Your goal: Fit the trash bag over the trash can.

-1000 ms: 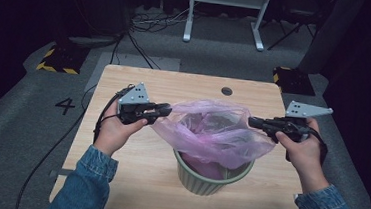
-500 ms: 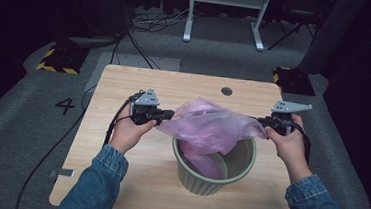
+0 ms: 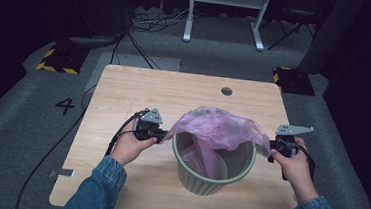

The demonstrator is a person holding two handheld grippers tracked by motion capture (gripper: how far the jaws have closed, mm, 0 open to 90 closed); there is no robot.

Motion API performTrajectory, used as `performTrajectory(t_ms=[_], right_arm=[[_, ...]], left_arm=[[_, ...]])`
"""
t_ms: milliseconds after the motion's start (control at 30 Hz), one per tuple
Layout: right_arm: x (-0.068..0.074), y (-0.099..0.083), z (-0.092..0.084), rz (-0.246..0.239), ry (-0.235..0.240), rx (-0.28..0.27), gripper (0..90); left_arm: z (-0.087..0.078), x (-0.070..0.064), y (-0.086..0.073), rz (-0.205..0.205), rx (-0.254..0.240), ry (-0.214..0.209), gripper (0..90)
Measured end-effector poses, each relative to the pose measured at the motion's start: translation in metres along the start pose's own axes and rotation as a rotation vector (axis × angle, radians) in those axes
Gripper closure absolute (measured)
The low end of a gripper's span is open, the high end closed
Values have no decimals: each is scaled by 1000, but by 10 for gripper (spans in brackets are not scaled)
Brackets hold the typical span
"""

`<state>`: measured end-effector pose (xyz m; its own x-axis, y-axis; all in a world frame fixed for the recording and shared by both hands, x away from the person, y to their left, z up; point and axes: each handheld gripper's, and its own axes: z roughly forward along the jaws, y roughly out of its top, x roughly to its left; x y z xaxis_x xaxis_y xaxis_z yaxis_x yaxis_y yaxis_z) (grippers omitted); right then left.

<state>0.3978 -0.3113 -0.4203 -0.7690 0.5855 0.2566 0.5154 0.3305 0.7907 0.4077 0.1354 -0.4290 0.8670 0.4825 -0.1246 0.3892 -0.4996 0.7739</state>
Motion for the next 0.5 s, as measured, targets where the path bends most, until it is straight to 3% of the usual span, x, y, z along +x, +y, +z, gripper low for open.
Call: performTrajectory(t_ms=[100, 233, 333, 400, 500], right_arm=[[-2, -16, 0, 28, 14, 1, 900], [-5, -35, 3, 66, 24, 11, 900], [-8, -44, 5, 96, 31, 6, 895], [-8, -43, 2, 80, -8, -3, 757], [-9, -37, -10, 59, -80, -70, 594]], left_arm=[[4, 0, -8, -18, -10, -31, 898], [13, -2, -18, -26, 0, -43, 898], [12, -1, -21, -20, -33, -41, 879], [6, -1, -19, 8, -72, 14, 685], [-12, -4, -16, 12, -163, 22, 559]])
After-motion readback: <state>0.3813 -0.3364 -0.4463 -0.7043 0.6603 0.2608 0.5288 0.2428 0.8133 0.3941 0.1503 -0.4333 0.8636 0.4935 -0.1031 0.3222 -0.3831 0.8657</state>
